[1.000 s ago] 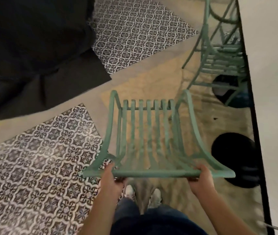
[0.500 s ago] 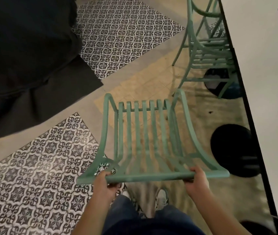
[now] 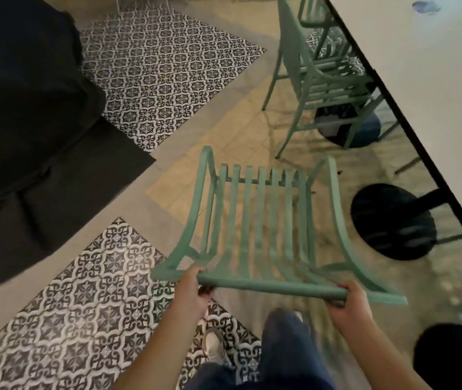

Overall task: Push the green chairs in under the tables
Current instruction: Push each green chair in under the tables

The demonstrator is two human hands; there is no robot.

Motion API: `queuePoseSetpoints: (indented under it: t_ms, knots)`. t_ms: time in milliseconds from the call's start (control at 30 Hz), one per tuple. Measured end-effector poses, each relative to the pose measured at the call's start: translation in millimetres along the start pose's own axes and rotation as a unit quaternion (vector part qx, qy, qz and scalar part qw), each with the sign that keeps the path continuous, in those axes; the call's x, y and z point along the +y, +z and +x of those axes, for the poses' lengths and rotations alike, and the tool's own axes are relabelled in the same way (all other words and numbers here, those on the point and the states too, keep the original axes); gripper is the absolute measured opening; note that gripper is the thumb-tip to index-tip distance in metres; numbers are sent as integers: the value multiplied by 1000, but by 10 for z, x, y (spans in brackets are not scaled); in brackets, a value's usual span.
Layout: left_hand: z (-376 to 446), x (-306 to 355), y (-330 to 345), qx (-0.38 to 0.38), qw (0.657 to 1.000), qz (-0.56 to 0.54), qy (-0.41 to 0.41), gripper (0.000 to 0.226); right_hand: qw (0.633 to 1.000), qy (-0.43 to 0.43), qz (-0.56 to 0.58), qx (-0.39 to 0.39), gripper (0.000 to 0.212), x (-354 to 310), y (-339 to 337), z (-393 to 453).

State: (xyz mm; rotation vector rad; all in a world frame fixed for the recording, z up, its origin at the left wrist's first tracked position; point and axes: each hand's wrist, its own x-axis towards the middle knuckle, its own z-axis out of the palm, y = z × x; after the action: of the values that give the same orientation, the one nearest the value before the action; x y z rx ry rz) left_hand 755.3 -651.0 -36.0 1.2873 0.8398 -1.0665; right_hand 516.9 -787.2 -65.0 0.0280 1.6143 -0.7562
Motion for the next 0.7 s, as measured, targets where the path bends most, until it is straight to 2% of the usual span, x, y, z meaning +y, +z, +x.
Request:
queuePoseSetpoints:
  t_ms: [100, 167, 267, 500, 700]
  knots:
    - [163, 358, 8, -8, 998, 69, 6, 9, 999, -3, 54, -2, 7, 258, 163, -141]
    - [279, 596, 74, -11, 994, 110, 13, 7, 997, -2, 74, 14, 16, 395, 283, -142]
    - [392, 884, 225, -27, 993, 119, 9, 6, 993, -8, 112, 28, 6, 533, 477, -198]
    - [721, 1595, 600, -43, 980, 193, 9, 10, 981, 5, 173, 86, 6, 791, 1069, -262]
    - [1013, 2096, 865, -57, 969, 239, 9, 10, 967, 7, 236, 97, 9, 973, 1536, -397]
